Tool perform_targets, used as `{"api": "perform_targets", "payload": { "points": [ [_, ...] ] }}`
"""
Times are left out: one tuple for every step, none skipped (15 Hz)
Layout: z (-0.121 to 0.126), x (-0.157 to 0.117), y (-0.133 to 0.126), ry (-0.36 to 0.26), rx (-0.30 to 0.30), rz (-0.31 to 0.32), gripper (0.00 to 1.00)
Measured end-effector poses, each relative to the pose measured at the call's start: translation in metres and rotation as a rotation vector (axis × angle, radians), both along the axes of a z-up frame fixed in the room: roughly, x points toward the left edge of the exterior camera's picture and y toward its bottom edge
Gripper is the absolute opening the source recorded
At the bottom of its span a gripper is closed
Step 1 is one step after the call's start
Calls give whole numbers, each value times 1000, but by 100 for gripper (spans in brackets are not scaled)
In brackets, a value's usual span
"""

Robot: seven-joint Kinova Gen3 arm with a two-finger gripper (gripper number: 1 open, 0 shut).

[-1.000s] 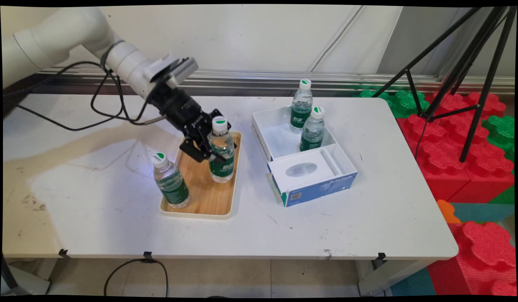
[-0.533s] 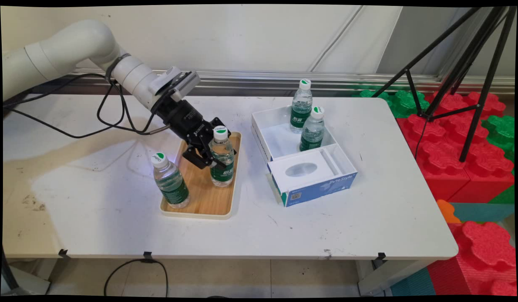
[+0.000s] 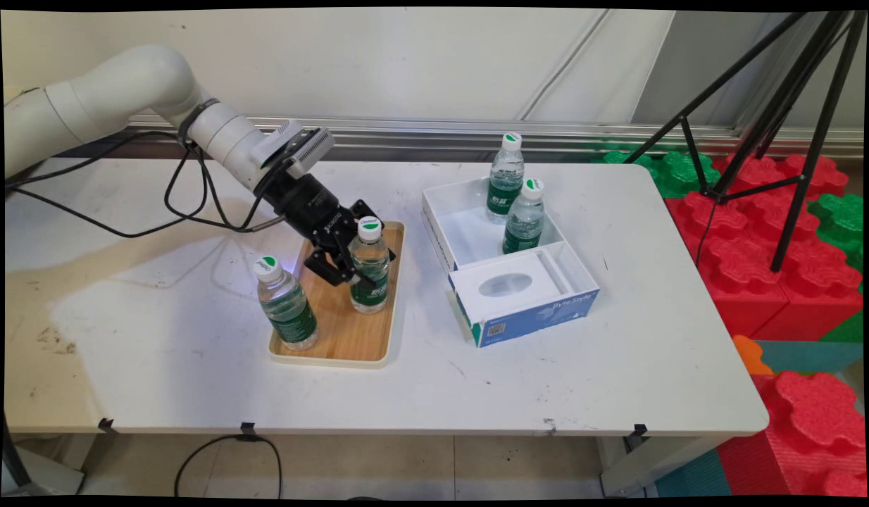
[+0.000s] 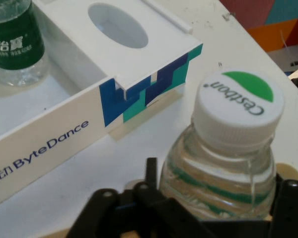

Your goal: Place the picked object on the tray

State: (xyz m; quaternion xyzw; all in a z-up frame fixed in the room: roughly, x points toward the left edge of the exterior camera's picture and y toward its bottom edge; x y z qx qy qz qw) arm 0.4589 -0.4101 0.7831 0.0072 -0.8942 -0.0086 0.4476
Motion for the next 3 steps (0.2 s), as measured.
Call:
{"api": "perform_targets", "payload": {
  "points": [
    [-1, 1, 0, -1, -1, 0, 100],
    [-2, 3, 1, -2, -2, -1, 100],
    [-3, 4, 2, -3, -4, -2, 100]
  ]
}}
